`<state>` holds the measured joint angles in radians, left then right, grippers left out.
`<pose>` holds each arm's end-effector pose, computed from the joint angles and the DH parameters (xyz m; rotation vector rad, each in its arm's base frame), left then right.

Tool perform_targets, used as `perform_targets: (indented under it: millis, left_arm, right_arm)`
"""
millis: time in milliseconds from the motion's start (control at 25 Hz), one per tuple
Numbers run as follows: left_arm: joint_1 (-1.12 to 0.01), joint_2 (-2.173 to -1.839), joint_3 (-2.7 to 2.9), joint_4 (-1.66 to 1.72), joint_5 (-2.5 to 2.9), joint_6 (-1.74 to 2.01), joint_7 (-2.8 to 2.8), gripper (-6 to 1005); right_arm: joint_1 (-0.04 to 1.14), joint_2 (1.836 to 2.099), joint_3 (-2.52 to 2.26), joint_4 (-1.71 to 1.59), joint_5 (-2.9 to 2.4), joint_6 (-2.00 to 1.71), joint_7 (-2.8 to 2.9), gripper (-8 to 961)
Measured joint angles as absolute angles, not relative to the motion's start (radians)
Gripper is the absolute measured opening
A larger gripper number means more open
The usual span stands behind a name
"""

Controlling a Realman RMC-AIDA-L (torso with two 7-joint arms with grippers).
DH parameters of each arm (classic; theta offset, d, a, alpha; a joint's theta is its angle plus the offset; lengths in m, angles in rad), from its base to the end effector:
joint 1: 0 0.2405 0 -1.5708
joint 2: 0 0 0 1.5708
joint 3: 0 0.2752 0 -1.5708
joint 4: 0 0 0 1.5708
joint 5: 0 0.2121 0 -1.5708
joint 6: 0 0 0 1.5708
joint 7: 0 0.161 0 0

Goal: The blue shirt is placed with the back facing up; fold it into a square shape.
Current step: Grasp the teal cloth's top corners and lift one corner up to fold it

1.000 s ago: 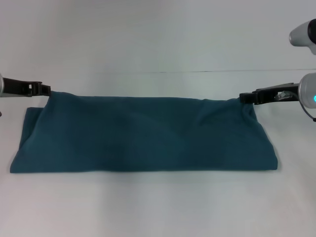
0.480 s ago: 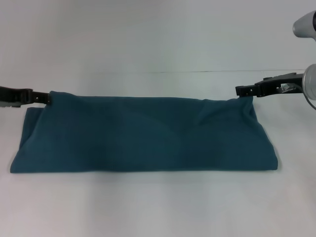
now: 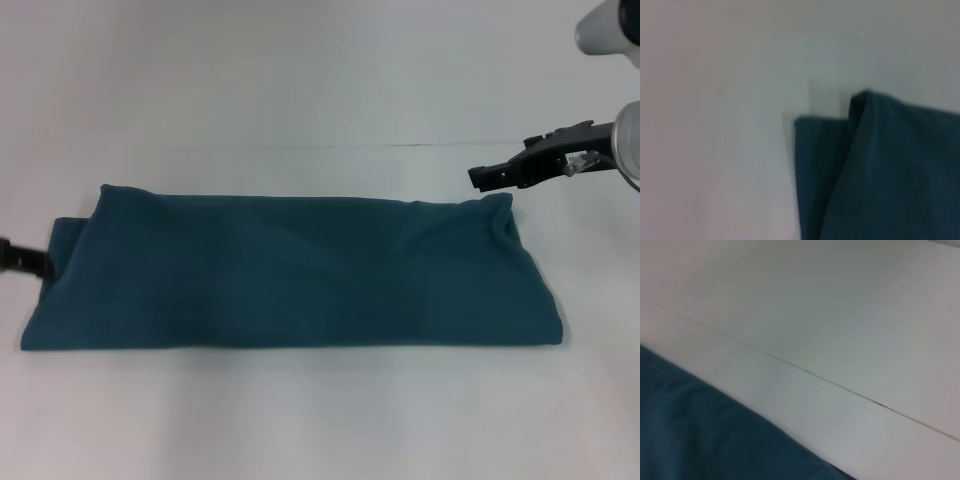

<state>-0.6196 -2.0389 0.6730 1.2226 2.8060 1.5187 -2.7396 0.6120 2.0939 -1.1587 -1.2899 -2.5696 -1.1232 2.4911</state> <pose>-0.3105 0.3914 0.0970 -1.8351 -1.6513 0.0678 0.2002 0.4442 0.0253 -2.2514 0.8414 0.0056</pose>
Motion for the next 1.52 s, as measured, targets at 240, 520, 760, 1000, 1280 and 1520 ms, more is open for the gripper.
perform_targets:
  millis: [240, 520, 760, 1000, 1280, 1520]
  left_arm:
    - [-0.604, -2.068, 0.683, 1.243, 2.855, 1.561, -2.776, 937]
    - [-0.594, -2.083, 0.698, 1.225, 2.857, 1.562, -2.818, 938]
    - [-0.590, -2.084, 0.721, 1.191, 2.858, 1.525, -2.847, 938]
    - [-0.593, -2.085, 0.738, 1.129, 2.858, 1.465, -2.851, 935]
    - [-0.600, -2.081, 0.747, 1.087, 2.858, 1.411, -2.856, 916]
    - [-0.602, -2.074, 0.749, 1.049, 2.858, 1.376, -2.862, 899]
  right_arm:
    - [0.604, 2.096, -1.230, -1.324, -2.586, -1.133, 2.493, 929]
    - [0.599, 2.095, -1.251, -1.324, -2.587, -1.130, 2.483, 929]
    - [0.590, 2.095, -1.279, -1.325, -2.588, -1.128, 2.481, 928]
    - [0.587, 2.095, -1.291, -1.325, -2.588, -1.127, 2.481, 928]
    - [0.587, 2.095, -1.303, -1.325, -2.588, -1.130, 2.480, 927]
    - [0.587, 2.095, -1.308, -1.325, -2.588, -1.129, 2.480, 926]
